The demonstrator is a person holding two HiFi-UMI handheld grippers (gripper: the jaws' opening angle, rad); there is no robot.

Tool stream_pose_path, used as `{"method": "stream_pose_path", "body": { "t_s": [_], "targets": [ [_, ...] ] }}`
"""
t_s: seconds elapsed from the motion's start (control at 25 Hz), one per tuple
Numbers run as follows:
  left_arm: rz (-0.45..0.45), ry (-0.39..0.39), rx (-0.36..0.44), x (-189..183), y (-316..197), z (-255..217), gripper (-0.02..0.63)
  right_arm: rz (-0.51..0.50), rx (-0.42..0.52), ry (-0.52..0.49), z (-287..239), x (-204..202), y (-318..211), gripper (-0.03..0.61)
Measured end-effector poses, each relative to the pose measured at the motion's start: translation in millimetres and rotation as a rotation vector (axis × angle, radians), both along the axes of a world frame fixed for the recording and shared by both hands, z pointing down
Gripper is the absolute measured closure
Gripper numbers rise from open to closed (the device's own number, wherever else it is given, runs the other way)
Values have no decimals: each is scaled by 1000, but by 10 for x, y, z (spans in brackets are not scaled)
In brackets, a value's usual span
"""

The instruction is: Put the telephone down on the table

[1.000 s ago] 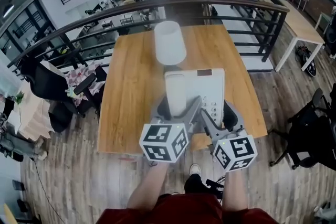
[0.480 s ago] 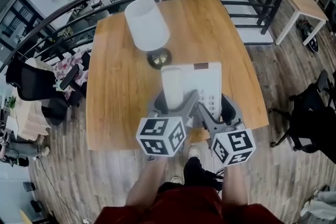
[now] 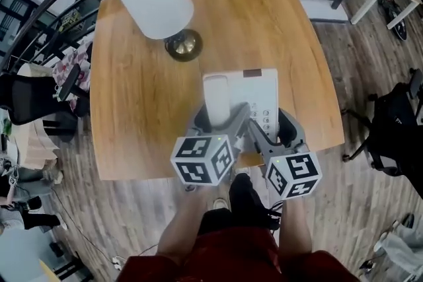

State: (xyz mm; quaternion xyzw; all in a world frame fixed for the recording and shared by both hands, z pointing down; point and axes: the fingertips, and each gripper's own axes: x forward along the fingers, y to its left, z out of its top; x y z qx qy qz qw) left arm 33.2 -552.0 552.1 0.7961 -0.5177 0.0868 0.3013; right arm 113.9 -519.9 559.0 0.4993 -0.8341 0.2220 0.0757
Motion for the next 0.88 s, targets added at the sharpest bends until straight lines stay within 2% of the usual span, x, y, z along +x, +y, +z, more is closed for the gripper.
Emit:
{"method": "stream_pose_path", "body": {
  "t_s": [0.16,0.48,0.88],
  "targets": [
    [2,10,-87,53,-31,375,216,3,-84,11,337,52,-24,281],
    [0,23,-184,166,-225,1004,216,1,-170,27,918,163,-226,281],
    [-3,24,-251,197,-255,1359,216,2,-239,34,1243,186,-264,281]
  ]
}}
